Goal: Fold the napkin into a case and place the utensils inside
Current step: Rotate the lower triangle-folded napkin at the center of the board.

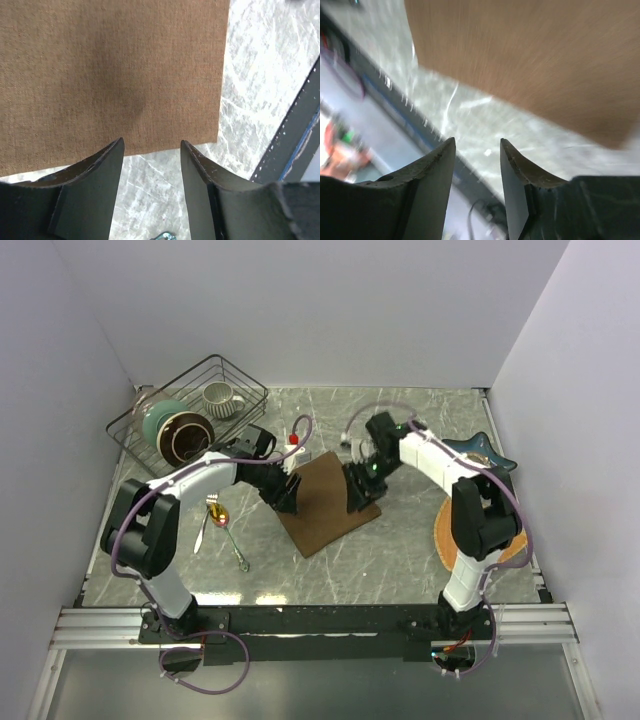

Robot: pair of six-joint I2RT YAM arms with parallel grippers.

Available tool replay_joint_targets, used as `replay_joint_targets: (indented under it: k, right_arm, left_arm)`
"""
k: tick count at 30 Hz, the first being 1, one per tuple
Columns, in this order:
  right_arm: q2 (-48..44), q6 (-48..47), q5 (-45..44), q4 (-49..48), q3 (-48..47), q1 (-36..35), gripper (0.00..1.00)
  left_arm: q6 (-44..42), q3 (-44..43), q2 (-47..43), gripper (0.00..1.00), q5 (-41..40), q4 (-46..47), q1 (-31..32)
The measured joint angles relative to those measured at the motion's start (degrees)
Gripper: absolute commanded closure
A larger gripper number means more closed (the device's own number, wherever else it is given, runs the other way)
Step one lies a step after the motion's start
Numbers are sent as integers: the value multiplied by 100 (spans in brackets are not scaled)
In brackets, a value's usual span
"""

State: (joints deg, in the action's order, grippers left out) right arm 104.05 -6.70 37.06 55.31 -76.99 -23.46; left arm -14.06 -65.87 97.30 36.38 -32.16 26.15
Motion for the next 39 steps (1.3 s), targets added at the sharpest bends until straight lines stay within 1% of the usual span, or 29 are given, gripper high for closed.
replay_joint_targets:
  k: [2, 5, 10, 12, 15, 19, 25, 30, 34, 35, 37, 38, 39]
  right_arm:
    - [-20, 26, -238, -142, -356, 87, 54]
    - [289, 66, -706, -424, -780, 116, 57]
    - [949, 66, -1292, -667, -881, 111, 60]
    - [1069, 61, -1447, -730, -737, 105, 60]
    - [1040, 61, -1578, -785, -273, 44, 60]
    - [748, 101, -1473, -890, 219, -129, 60]
    - [339, 221, -1147, -850, 931, -765, 60]
    - [238, 398, -686, -778, 1228, -1169, 54]
    - [98, 503, -378, -778, 1473, -1266, 50]
    - [83, 511, -328, -769, 1473, -1246, 45]
    - [-7, 533, -199, -750, 1432, -1110, 42]
    - [-103, 538, -146, -743, 1399, -988, 36]
    - [-210, 520, -131, -706, 1338, -863, 32]
  left_arm:
    - [37, 13, -20, 44, -90, 92, 24]
    - [153, 11, 66, 45, -321, 232, 48]
    - [249, -42, 387, 46, -658, 286, 57]
    - [245, -72, 549, 45, -767, 293, 57]
    - [208, -74, 686, 45, -870, 282, 57]
    - [81, -74, 734, 45, -898, 275, 57]
    - [-302, -74, 754, 46, -796, 168, 57]
    - [-636, -42, 752, 44, -520, -33, 57]
    - [-798, 94, 623, 41, -275, -162, 57]
    - [-809, 120, 544, 40, -225, -205, 39]
    - [-780, 168, 302, 32, -15, -243, -31]
    - [-704, 210, 42, 29, 120, -179, -125]
    - [-610, 240, -243, 23, 201, -81, -238]
